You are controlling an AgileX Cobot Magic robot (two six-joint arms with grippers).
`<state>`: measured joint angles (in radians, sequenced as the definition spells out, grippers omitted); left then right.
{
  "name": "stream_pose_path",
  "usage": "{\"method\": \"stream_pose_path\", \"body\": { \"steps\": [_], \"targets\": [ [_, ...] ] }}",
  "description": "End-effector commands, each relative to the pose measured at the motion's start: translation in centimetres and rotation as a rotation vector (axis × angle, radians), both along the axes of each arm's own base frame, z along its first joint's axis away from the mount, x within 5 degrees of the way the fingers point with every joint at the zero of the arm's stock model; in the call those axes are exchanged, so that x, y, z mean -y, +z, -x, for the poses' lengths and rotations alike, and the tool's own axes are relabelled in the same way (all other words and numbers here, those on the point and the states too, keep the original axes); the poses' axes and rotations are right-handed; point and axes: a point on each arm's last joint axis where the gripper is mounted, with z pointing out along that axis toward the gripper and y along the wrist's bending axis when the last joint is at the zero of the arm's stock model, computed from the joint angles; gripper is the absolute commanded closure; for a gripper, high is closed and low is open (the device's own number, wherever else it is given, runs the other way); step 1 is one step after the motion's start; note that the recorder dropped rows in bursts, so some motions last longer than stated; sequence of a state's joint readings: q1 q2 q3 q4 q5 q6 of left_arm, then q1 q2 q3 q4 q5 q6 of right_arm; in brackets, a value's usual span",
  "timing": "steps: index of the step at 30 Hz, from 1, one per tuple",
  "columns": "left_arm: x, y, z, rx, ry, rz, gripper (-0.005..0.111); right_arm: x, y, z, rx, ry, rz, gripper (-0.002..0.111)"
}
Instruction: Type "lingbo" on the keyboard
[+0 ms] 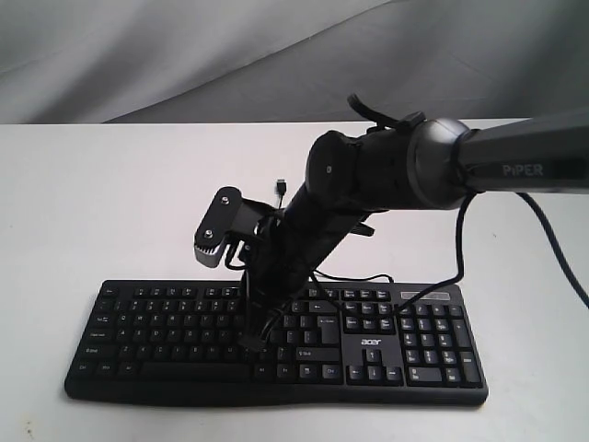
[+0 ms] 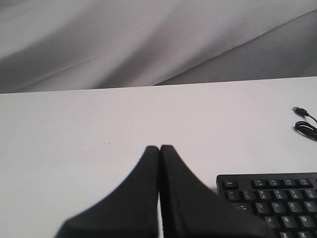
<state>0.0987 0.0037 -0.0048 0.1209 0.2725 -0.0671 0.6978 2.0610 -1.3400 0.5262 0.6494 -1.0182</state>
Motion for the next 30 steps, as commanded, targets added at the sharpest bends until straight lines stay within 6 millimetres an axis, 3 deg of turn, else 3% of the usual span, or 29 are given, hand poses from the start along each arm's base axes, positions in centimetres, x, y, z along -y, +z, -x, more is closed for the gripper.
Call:
{"method": "stream_pose_path", "body": {
  "steps": [1,30],
  "targets": [
    [0.01,-0.1,0.0,0.005,0.0,0.005,0.106,0.16,0.2,-0.04,0.005,-0.012,-0.008,0.108],
    [0.01,-0.1,0.0,0.005,0.0,0.005,0.106,0.21,-0.56,0.16,-0.025,-0.022,-0.003,0.108]
  ]
}}
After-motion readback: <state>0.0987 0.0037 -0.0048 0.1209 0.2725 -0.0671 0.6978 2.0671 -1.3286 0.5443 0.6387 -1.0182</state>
